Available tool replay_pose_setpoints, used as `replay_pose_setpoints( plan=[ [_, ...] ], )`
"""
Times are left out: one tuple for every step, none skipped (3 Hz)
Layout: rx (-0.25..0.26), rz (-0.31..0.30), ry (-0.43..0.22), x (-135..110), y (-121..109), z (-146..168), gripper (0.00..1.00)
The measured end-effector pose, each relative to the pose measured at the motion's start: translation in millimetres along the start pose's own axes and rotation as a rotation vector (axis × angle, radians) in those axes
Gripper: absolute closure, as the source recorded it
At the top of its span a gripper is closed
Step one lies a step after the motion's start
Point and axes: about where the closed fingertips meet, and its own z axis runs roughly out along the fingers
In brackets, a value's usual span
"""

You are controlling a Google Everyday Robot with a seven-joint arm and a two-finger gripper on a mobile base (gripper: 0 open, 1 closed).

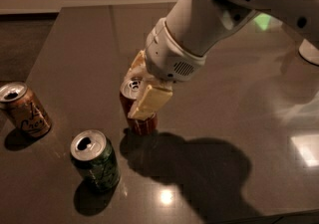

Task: Move coke can near green can

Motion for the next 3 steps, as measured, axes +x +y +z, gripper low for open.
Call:
replay_pose_setpoints(
  plan=[
    [-0.048, -0.039, 0.014, -2.5, 19.9, 10.8, 1.00],
    [-0.090, -0.057, 0.014, -1.3, 31.0, 19.7, 0.80],
    [-0.147, -0.071, -0.010, 0.6, 40.2, 26.6, 0.49]
  ],
)
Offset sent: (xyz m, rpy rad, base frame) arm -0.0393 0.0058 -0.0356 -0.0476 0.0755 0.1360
